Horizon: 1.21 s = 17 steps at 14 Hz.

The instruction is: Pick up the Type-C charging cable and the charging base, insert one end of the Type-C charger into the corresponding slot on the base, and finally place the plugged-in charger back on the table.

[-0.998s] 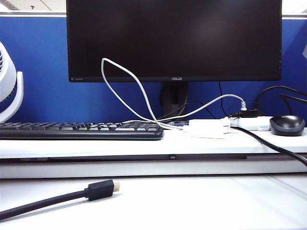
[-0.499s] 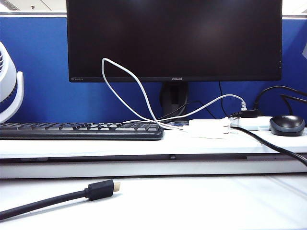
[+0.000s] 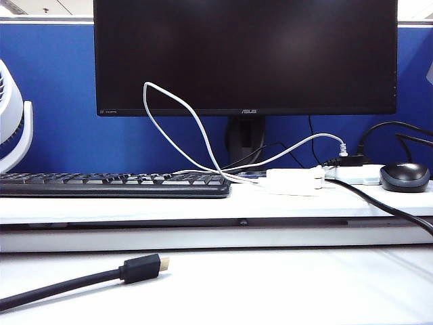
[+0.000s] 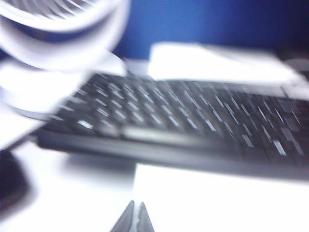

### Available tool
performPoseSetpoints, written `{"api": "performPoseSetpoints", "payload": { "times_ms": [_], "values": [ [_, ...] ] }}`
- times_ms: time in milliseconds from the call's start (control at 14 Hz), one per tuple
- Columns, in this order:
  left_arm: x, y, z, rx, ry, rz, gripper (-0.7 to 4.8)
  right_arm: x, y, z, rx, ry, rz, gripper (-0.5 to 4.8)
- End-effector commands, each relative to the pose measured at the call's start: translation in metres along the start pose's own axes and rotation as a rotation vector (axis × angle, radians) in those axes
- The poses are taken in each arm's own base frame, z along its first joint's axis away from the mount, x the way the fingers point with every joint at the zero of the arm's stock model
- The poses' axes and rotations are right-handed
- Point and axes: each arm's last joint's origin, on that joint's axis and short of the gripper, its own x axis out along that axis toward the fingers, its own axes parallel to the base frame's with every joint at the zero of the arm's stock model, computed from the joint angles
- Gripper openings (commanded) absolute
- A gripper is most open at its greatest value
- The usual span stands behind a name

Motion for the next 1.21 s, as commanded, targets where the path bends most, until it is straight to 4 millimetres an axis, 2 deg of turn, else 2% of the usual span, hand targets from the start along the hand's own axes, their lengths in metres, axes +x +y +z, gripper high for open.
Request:
{"api": "performPoseSetpoints", "payload": {
  "times_ms": [71,428,641,713,784,855,926,1069,1211],
  "values": [
    [0.000,-0.003,-0.002,0.072,0.023,-0.094,-0.05,0.000,0.000,0.003,0.007,-0.017,0.003,-0.01],
    [0.000,-0.003,-0.002,0.047,0.019,-0.094,0.03,0.000,0.000,0.002,0.007,-0.018,0.004,-0.01],
    [0.000,-0.003,-0.002,0.047,0.020,-0.093,0.03,-0.006,0.000,-0.012,-0.011,0.060,0.010,-0.01],
    [0.000,-0.003,-0.002,0.046,0.019,-0.094,0.03,-0.010,-0.005,-0.005,0.016,-0.021,-0.030,-0.01],
    [0.000,-0.003,-0.002,0.047,0.019,-0.093,0.03,-0.015,-0.027,0.013,0.093,-0.231,-0.215,-0.01],
    [0.000,-0.003,-0.002,0.047,0.019,-0.093,0.03,-0.017,-0.038,0.011,0.115,-0.221,-0.312,-0.01],
    [0.000,-0.003,-0.002,0.046,0.019,-0.093,0.03,-0.020,-0.042,0.010,0.121,-0.227,-0.338,-0.01],
    [0.000,-0.003,-0.002,0.046,0.019,-0.094,0.03,-0.024,-0.043,0.009,0.123,-0.234,-0.341,-0.01],
    [0.000,-0.003,-0.002,0.047,0.019,-0.094,0.03,-0.025,-0.040,0.002,0.113,-0.201,-0.197,-0.01]
  ]
}}
